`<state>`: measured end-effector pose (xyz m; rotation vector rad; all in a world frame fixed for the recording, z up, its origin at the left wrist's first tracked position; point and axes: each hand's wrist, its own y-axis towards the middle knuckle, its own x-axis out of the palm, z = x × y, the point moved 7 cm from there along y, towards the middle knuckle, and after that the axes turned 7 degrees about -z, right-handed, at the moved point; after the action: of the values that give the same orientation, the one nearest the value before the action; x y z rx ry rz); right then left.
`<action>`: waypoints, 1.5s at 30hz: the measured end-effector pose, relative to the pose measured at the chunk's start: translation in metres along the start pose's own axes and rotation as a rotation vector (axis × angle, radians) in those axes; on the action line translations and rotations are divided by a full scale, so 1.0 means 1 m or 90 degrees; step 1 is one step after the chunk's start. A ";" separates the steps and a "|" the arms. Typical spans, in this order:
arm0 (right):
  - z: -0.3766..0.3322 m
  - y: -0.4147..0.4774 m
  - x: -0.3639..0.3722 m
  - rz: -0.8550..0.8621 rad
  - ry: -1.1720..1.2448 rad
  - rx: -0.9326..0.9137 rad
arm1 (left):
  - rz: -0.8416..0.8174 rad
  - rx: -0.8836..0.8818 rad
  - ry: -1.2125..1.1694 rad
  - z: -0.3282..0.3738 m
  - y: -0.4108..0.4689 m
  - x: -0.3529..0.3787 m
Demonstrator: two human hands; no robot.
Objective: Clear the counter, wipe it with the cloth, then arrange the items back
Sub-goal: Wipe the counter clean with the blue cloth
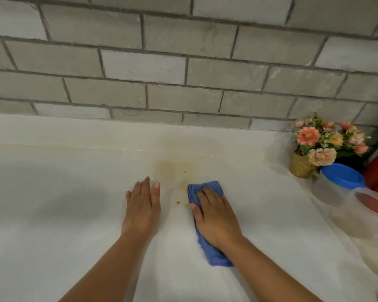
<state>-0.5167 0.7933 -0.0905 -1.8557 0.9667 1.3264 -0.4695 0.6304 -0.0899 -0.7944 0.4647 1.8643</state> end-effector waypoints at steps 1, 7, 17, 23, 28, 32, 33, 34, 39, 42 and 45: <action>-0.001 -0.008 0.000 0.003 0.011 -0.002 | 0.001 0.000 0.005 0.001 0.000 0.000; 0.018 0.055 -0.005 -0.031 -0.013 0.051 | 0.014 0.011 -0.010 -0.002 0.001 0.001; 0.039 0.142 -0.016 -0.055 -0.022 0.072 | 0.018 0.012 -0.008 -0.004 0.004 0.000; 0.026 0.080 -0.007 -0.025 -0.032 0.011 | 0.012 0.001 0.000 -0.002 0.002 0.000; -0.007 -0.027 0.010 -0.023 -0.031 -0.042 | 0.009 -0.007 -0.010 -0.001 0.000 -0.001; -0.004 -0.021 0.010 -0.062 -0.020 -0.017 | 0.006 -0.004 -0.012 0.000 -0.001 0.000; 0.001 -0.004 0.009 -0.063 -0.014 -0.004 | 0.010 -0.004 -0.017 0.000 -0.002 -0.001; 0.005 0.015 0.007 -0.050 -0.018 0.005 | 0.015 -0.003 -0.021 0.000 -0.001 -0.002; 0.025 0.109 -0.009 -0.003 -0.040 0.019 | 0.023 0.001 -0.005 -0.003 0.002 0.000; 0.025 0.144 -0.017 -0.007 -0.041 0.010 | 0.028 0.006 -0.010 -0.004 0.003 0.001; 0.021 0.146 -0.012 -0.022 -0.048 -0.002 | 0.024 0.005 -0.007 -0.005 0.004 0.001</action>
<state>-0.6539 0.7382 -0.0974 -1.8040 0.8902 1.3674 -0.4719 0.6260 -0.0943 -0.7752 0.4825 1.9003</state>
